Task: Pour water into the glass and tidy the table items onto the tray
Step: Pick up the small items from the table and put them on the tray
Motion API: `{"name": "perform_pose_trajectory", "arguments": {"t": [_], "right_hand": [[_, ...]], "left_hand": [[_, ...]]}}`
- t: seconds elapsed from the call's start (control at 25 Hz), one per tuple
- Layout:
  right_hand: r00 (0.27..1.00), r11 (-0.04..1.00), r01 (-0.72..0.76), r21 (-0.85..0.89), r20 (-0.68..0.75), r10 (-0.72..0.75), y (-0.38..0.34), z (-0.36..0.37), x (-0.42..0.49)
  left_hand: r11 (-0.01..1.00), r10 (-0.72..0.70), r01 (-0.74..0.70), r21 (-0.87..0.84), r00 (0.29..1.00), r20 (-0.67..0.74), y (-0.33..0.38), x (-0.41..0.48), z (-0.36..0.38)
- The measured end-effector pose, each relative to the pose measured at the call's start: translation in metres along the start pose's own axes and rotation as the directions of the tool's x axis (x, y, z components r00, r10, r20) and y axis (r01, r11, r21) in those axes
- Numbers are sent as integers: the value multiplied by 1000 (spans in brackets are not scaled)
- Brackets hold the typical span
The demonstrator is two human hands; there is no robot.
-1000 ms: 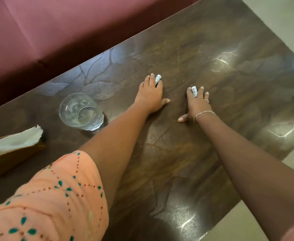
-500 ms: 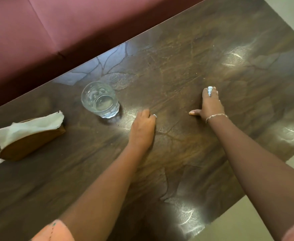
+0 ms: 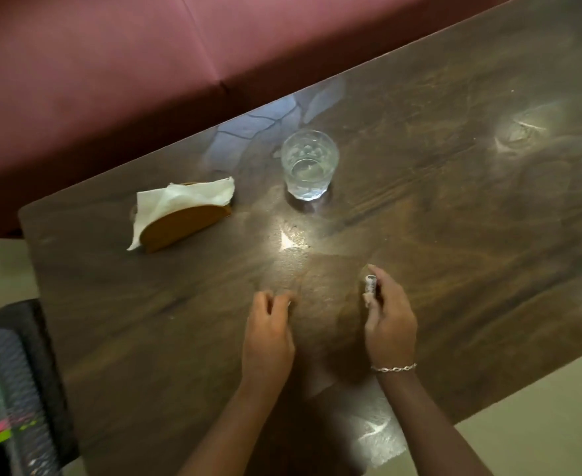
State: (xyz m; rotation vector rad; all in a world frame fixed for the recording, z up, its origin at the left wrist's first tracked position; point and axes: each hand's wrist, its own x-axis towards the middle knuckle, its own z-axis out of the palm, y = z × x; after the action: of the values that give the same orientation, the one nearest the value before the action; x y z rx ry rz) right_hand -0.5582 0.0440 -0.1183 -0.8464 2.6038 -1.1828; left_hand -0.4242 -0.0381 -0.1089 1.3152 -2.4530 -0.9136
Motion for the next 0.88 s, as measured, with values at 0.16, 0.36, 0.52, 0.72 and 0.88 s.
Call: {"name": "perform_pose_trajectory", "arguments": {"t": [0.16,0.36,0.52,0.72,0.88], "right_hand": [[988,994,87,60,123,-93,-47,34,-34],[949,972,206,110,219,-225,-105,82,-71],[893,935,315,163,282,-350,-151,119,-99],[805,883,414,220,364,-468,-197,161,-132],[761,861,444,249,403,-509,-224,188,-158]], "left_hand": [[998,-67,65,-21,990,-121,-46,-28,-51],[991,-134,127,-45,936,-325,-104,-62,-121],[970,-242,224,-96,850,-468,-148,-92,-167],[889,-456,361,-281,648,-610,-200,-118,-207],[814,-575,463,-350,562,-594,-249,-118,-224]]}}
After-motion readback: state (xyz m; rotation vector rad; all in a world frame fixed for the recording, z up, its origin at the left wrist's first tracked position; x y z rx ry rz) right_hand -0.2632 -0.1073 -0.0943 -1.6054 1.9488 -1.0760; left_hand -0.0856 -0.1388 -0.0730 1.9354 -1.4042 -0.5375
